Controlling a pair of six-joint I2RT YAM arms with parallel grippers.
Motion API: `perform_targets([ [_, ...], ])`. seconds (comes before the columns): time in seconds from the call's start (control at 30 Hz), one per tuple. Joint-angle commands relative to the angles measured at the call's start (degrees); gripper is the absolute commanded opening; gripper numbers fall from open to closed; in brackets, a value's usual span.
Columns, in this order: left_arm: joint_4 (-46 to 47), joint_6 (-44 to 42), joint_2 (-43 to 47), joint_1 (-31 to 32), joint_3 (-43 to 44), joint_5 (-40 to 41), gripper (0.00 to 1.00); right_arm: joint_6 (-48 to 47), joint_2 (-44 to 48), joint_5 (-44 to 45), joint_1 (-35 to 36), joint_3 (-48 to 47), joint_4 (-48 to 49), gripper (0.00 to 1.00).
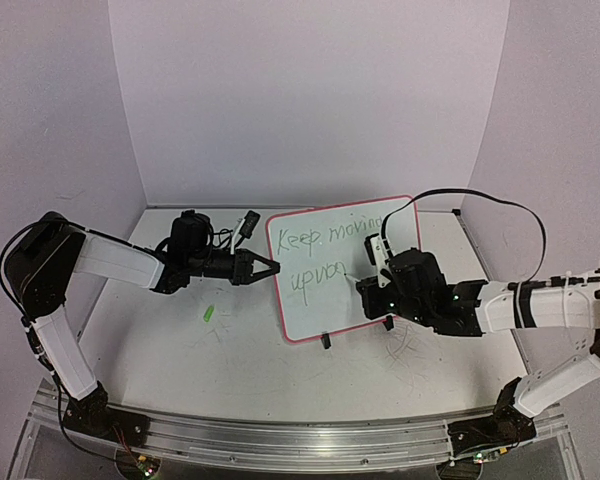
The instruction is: Write a sentence on the whiteboard
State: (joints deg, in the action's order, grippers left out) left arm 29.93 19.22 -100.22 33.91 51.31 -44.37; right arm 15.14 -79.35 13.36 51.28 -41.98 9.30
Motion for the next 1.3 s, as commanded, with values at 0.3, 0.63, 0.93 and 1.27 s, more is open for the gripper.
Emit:
perform_targets([
  [0.3,-2.1,-4.2,1.1,-0.2,0.7,2.7,0.0,-0.6,-1.7,5.6,-1.2,-3.8,2.7,0.0],
  [0.63,-2.3,-4.5,1.6,-0.2,0.4,3.0,0.0,1.3,-0.5,6.6,-1.5,-3.5,0.8,0.0],
  [0.93,-2.5,-4.7,1.6,-0.2,0.5,3.3,0.0,0.7,7.2,3.3,-1.5,-0.2,1.6,0.0],
  [1.27,-2.8,-4.5,1.6,-0.2,0.8,3.1,0.0,1.3,4.1,-0.6,-2.7,0.2,1.2,0.0],
])
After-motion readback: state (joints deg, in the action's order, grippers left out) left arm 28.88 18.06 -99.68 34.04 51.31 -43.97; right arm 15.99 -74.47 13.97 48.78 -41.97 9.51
